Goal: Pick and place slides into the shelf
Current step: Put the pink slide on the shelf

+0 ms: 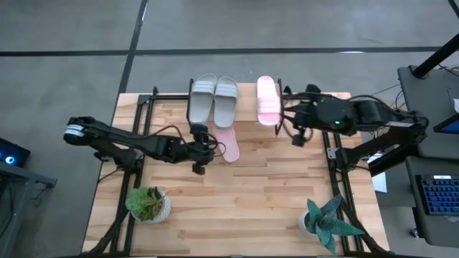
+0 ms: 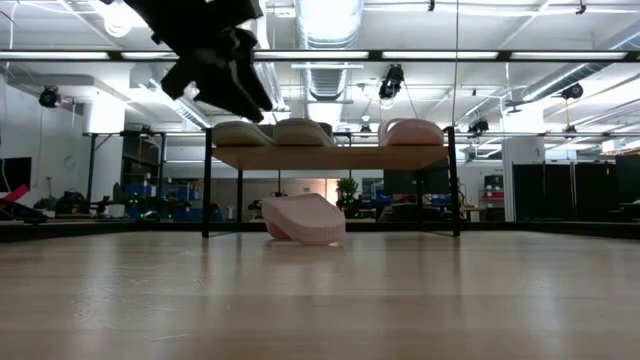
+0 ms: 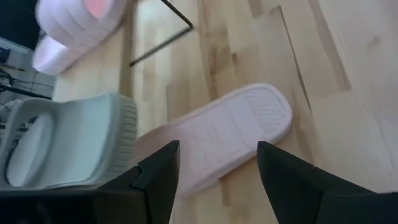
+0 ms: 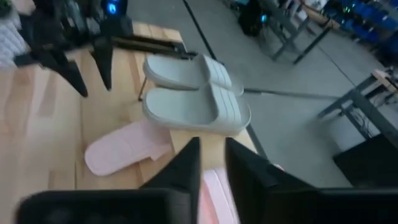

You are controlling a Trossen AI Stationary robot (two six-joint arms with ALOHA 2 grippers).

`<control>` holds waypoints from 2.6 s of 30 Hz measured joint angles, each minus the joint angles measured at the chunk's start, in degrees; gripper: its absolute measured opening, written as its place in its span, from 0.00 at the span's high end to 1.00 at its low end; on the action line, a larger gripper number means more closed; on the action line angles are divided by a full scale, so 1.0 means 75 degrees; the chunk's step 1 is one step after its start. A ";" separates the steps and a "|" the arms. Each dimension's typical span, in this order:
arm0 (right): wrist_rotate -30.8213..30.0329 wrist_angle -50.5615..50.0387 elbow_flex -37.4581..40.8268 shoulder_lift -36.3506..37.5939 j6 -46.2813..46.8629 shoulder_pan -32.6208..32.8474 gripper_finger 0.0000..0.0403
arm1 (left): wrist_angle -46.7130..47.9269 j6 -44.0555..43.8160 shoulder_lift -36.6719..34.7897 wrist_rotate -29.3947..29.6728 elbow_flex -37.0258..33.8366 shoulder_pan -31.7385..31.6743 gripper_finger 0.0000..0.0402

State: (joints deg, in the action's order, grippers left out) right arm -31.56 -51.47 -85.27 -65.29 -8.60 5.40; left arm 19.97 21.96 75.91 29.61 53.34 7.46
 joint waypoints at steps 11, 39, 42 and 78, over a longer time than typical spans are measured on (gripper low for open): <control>0.0001 0.1079 0.1742 0.1419 -0.0293 0.0062 0.94 | -0.0016 -0.0013 0.1421 0.0372 -0.0006 0.0020 0.51; -0.0001 0.1359 0.2089 0.1754 -0.0542 0.0062 0.94 | -0.1931 0.1582 0.4177 0.3016 -0.0061 0.0236 0.51; -0.0001 0.1357 0.2089 0.1751 -0.0542 0.0059 0.94 | -0.2318 0.1751 0.4327 0.3376 -0.0099 0.0222 0.51; 0.0001 0.1364 0.2089 0.1736 -0.0519 0.0059 0.94 | -0.5261 0.3757 0.4230 0.2072 -0.0921 -0.0390 0.52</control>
State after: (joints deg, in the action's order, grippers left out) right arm -31.55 -41.23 -69.60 -52.27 -12.49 5.85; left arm -19.48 50.13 107.63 45.15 46.44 4.54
